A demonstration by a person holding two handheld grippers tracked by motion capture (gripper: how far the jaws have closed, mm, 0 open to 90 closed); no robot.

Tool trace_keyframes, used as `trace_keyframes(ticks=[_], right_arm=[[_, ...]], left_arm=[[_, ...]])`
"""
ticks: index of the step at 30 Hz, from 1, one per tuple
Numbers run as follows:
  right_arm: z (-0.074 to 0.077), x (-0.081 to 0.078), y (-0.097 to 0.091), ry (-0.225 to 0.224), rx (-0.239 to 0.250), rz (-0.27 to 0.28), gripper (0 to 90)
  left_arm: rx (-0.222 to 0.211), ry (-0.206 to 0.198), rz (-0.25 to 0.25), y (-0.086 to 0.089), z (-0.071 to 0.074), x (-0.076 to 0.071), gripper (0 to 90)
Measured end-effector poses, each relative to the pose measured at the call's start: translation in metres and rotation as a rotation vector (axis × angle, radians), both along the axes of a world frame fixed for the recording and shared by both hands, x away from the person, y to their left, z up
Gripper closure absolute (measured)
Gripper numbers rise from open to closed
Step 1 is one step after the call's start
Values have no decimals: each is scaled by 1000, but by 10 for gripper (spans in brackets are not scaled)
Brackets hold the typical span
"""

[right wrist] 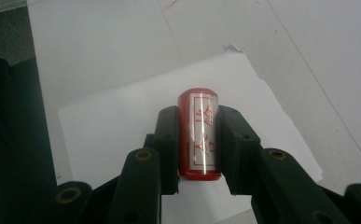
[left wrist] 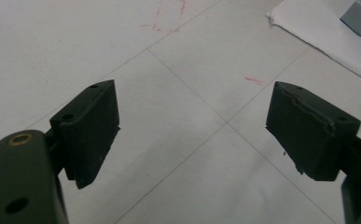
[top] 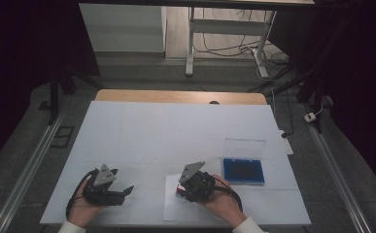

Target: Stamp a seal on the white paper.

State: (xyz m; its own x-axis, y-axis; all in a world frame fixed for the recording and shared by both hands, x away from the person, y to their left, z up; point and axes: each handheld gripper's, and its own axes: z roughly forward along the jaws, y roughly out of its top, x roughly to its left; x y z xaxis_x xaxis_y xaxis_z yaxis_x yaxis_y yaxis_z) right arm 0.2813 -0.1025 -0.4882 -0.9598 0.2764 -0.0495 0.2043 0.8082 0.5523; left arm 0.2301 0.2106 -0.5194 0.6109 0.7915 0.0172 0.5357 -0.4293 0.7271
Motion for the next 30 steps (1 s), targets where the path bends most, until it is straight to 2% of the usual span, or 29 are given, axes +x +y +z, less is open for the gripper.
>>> trace_keyframes(ticks=[2, 5, 10, 15, 20, 30], right_arm=[[1, 2, -3, 14, 13, -11, 703], [6, 5, -11, 32, 71, -31, 702], [17, 9, -23, 21, 122, -69, 702], [25, 11, -34, 2, 146, -93, 702], [32, 13, -43, 13, 186, -102, 702], [39, 16, -56, -23, 200, -139, 701]], left_arm=[[0, -1, 3, 1, 0, 0, 175], [-2, 1, 0, 1, 0, 0, 175], [-2, 0, 1, 1, 1, 0, 175], [-2, 0, 0, 2, 1, 0, 175], [-2, 0, 2, 2, 1, 0, 175], [1, 2, 1, 2, 0, 0, 175]])
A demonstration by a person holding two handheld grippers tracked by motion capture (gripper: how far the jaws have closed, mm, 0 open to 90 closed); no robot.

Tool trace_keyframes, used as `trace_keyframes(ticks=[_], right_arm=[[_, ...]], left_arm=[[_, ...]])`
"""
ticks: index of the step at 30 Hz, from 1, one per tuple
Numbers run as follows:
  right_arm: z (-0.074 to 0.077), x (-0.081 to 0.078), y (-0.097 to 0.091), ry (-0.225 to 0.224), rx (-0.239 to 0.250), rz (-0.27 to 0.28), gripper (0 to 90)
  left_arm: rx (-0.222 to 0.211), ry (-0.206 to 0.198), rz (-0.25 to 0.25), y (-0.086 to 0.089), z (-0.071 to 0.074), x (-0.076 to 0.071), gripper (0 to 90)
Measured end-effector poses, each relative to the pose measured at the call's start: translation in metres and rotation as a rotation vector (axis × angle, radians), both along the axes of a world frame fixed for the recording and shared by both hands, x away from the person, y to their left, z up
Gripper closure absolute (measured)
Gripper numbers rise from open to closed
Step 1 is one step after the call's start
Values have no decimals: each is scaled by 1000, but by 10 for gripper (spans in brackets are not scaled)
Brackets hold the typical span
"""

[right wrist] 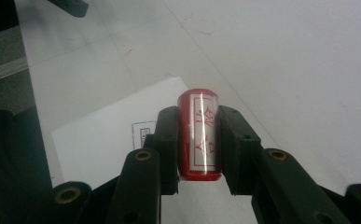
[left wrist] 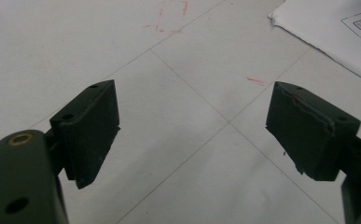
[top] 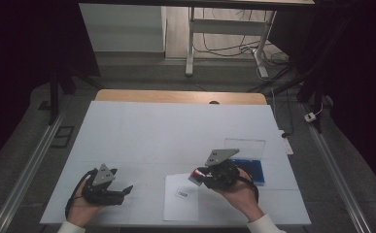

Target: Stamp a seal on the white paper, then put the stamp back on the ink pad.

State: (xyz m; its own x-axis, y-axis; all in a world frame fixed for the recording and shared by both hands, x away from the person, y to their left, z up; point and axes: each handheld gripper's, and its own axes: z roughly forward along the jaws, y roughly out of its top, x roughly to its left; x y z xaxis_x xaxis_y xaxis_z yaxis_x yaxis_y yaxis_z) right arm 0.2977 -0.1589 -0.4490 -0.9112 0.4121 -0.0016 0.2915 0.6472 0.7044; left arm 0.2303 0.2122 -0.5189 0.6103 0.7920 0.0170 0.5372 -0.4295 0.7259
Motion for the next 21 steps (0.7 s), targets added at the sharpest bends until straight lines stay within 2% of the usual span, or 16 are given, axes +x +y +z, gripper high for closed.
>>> trace_keyframes(ticks=[11, 21], right_arm=[[10, 6, -22, -35, 5, -57, 701], [14, 10, -37, -50, 9, -102, 701]], left_arm=[[1, -1, -1, 0, 0, 0, 175], [1, 0, 2, 0, 0, 0, 175]])
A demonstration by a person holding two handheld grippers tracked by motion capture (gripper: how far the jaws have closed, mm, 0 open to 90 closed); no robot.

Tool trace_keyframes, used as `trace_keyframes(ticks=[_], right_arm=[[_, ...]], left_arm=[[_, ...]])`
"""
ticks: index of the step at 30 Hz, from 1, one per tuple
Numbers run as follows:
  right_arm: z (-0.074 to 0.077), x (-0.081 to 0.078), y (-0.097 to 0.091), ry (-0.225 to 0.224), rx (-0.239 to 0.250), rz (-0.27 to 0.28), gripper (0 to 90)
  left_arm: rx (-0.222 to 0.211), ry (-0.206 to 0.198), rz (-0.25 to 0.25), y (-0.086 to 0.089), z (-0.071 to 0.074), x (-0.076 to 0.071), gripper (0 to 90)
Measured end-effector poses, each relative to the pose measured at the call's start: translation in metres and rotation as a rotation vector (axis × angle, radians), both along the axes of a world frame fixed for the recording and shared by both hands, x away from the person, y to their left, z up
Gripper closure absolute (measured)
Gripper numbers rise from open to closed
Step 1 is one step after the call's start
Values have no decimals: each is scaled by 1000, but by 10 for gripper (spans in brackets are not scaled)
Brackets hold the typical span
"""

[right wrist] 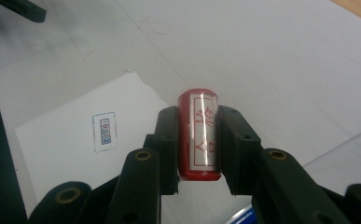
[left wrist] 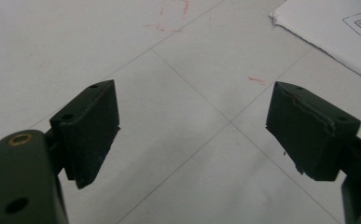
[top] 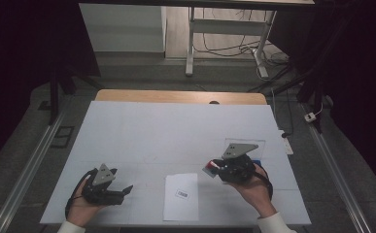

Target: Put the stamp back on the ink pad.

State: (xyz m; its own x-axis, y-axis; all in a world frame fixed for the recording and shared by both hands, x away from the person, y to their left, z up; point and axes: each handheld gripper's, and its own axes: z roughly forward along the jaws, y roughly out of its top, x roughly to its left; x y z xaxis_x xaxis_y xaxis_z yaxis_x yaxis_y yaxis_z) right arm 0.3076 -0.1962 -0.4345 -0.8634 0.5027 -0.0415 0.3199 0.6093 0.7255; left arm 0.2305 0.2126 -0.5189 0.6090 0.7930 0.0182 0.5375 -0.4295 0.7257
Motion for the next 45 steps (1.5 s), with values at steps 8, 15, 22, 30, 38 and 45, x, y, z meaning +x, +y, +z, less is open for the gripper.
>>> trace_keyframes(ticks=[8, 15, 22, 30, 38, 45], right_arm=[[3, 4, -15, -22, -18, -53, 701], [0, 11, -31, -29, -41, -114, 701], [-2, 17, -49, -38, -71, -177, 700], [-3, 22, -66, -40, -112, -243, 701], [-17, 28, -70, -5, -209, -275, 701], [-25, 32, -71, 48, -236, -278, 700]], left_arm=[[0, 0, 0, 0, 0, 0, 174], [-2, 0, 0, 0, 0, 0, 174], [-2, 1, 1, 0, 0, 0, 174], [-1, 2, -1, -1, 0, 0, 174], [-1, 2, -2, 0, 0, 0, 174], [1, 5, -2, 0, -1, 1, 174]])
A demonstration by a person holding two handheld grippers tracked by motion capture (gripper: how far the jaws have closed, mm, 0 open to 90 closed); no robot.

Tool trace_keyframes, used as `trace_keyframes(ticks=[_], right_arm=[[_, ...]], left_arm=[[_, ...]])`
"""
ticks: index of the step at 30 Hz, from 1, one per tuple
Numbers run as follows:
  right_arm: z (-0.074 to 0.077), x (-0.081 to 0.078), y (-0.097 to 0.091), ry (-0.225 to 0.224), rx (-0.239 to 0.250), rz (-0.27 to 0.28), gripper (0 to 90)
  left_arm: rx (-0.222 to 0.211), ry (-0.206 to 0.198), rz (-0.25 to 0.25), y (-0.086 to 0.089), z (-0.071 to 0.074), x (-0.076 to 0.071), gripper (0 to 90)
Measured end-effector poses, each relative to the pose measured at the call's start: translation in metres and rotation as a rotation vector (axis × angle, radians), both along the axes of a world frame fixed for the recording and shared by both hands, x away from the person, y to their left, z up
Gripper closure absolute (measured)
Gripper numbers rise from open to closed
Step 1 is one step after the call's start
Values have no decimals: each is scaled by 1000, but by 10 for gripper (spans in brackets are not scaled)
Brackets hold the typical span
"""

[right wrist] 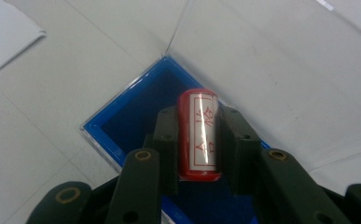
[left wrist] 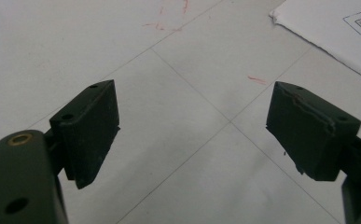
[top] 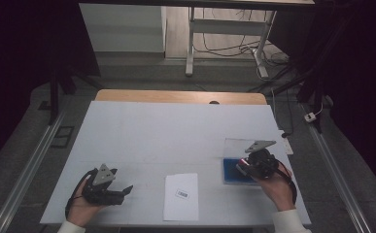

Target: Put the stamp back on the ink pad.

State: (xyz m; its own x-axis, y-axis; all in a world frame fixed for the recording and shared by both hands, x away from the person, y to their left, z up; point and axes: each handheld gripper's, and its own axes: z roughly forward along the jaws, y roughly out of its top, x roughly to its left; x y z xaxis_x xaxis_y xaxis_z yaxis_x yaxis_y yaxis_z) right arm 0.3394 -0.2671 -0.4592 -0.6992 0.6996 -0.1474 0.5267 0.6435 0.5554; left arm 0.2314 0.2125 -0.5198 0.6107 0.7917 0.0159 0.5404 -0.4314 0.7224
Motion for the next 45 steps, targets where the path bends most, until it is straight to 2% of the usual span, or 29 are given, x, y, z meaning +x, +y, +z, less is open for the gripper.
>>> trace_keyframes(ticks=[3, 10, 14, 16, 18, 22, 28, 31, 34, 40, 45], right_arm=[[-4, 1, 1, 13, -20, 2, 699], [-5, 0, 0, 7, -12, 12, 687], [-4, 1, -3, 16, 28, 10, 577], [-3, 0, -4, 13, 71, 3, 517], [-2, -1, -7, 3, 100, 6, 467], [0, -7, -12, -43, 119, 6, 392], [2, -26, -24, -99, 190, -12, 345], [2, -40, -33, -131, 207, -21, 345], [2, -52, -44, -140, 241, -36, 345], [-10, -75, -58, -177, 266, -21, 346], [-24, -83, -65, -188, 295, -1, 346]], left_arm=[[0, 1, 1, 0, 0, 0, 174], [-1, 3, 7, 1, -1, 1, 174], [-9, 6, 8, 1, 0, 2, 173], [-10, 6, 7, 0, -1, 4, 173], [-6, 11, 3, -1, -1, 5, 173], [-15, 12, 5, 0, -1, 5, 171], [-40, 7, 3, 1, 1, 2, 171], [-48, 2, 1, 0, 3, 0, 171], [-59, 2, -3, -1, 4, -2, 170], [-72, 7, 2, -3, 4, -6, 170], [-74, 14, -1, -5, 3, -9, 170]])
